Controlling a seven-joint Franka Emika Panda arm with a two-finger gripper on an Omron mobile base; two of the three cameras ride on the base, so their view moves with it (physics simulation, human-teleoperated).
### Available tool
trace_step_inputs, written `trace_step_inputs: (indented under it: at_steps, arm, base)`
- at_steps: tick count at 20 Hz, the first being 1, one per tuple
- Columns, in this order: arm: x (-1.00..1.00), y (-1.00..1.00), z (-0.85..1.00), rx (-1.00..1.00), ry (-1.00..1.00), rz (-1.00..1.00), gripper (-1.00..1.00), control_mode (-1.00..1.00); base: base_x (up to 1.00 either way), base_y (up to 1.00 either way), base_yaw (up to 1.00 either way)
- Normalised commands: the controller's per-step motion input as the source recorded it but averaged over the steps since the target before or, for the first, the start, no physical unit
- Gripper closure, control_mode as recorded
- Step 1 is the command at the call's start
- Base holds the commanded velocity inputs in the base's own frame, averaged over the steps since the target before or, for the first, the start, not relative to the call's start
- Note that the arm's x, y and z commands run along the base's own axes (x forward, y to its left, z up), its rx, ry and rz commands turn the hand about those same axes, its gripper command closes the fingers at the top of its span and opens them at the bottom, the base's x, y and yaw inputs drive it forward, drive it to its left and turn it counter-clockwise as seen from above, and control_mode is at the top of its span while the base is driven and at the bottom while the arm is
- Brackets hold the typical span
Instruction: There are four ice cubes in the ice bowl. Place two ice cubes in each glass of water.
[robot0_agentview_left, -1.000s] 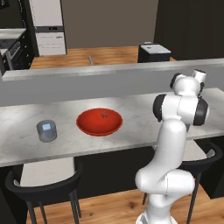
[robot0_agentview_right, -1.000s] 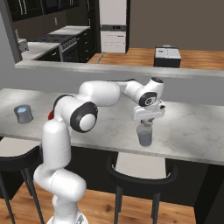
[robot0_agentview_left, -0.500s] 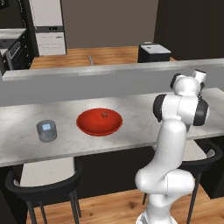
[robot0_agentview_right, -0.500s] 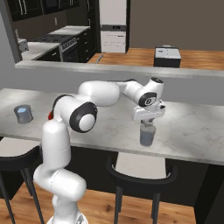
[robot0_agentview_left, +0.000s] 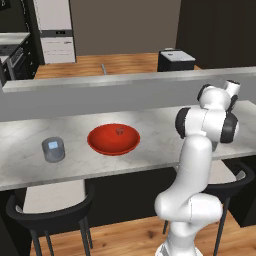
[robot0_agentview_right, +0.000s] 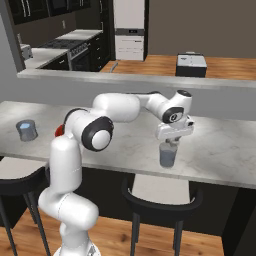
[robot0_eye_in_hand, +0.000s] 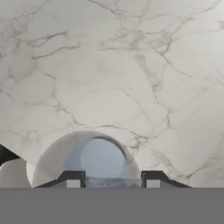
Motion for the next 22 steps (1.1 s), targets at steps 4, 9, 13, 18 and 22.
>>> trace_step_inputs:
  at_steps: [4, 9, 13, 18, 22]
  arm:
    - [-0.12, 0.00, 0.00, 0.00, 0.00, 0.00, 1.00, -1.00]
    - [0.00, 0.02, 0.00, 0.00, 0.00, 0.00, 1.00, -1.00]
    - [0.00, 0.00, -0.03, 0.00, 0.00, 0.00, 1.00, -1.00]
    - [0.00, 0.00, -0.18, 0.00, 0.00, 0.00, 1.00, -1.00]
    - [0.00, 0.02, -0.25, 0.00, 0.00, 0.00, 1.00, -1.00]
  base:
    - [0.00, 0.00, 0.00]
    - [0.00, 0.00, 0.00]
    - [0.00, 0.00, 0.00]
    - [0.00, 0.00, 0.00]
    - [0.00, 0.00, 0.00]
